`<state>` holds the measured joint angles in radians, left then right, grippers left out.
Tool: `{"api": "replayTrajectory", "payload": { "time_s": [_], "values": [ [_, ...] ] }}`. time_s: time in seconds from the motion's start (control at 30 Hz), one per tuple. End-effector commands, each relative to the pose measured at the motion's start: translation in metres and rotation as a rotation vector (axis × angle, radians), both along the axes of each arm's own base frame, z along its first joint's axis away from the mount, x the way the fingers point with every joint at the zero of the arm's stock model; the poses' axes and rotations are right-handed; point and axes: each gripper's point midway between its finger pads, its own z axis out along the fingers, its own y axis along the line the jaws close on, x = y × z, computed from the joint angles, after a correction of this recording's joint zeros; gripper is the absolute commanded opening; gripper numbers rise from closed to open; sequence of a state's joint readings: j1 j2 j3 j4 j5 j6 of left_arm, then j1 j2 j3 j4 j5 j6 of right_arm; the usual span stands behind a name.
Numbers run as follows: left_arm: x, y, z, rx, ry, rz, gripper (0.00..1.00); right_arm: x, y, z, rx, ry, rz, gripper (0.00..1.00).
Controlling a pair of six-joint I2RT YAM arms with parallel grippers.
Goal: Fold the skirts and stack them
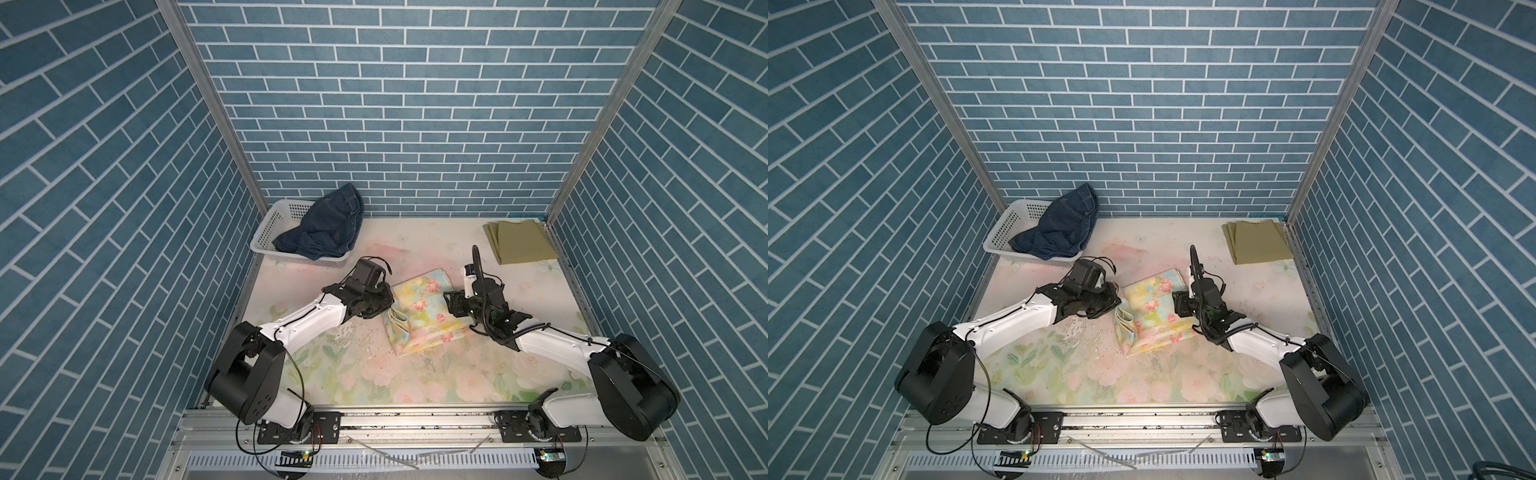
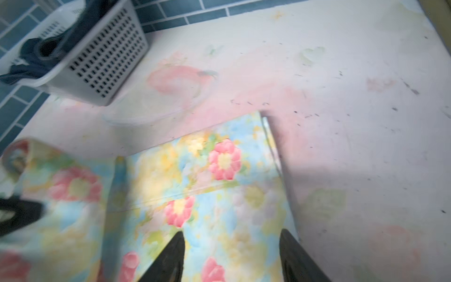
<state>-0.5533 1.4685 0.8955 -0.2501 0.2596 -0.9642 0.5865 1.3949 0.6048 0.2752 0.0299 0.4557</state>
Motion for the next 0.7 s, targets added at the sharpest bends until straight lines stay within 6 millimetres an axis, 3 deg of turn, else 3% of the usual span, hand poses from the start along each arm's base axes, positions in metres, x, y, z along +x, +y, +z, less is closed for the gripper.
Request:
{"api": "replayTrajectory", "payload": {
  "time_s": [0.0, 0.3, 0.43, 0.53, 0.57, 0.67],
  "values": [
    [-0.012, 0.008, 0.003, 0.016, -0.023, -0.069, 0.00, 0.003, -0.008, -0.020, 0.044, 0.150, -0.041, 0.61],
    [-0.013, 0.037, 0.009, 0.079, -0.045, -0.089, 0.00, 0.008, -0.002, -0.059, 0.064, 0.285, -0.015, 0.47],
    [-0.006, 0.046, 0.019, 0.098, -0.065, -0.085, 0.00, 0.007, 0.001, -0.075, 0.068, 0.320, -0.011, 0.34],
    [-0.001, 0.051, 0.025, 0.108, -0.075, -0.087, 0.00, 0.004, 0.002, -0.084, 0.083, 0.337, -0.010, 0.19],
    [0.001, 0.053, 0.026, 0.111, -0.076, -0.086, 0.00, 0.003, 0.003, -0.085, 0.087, 0.337, -0.008, 0.18],
    [0.004, 0.057, 0.027, 0.116, -0.080, -0.085, 0.00, 0.003, -0.001, -0.083, 0.067, 0.322, -0.020, 0.26]
  ]
}}
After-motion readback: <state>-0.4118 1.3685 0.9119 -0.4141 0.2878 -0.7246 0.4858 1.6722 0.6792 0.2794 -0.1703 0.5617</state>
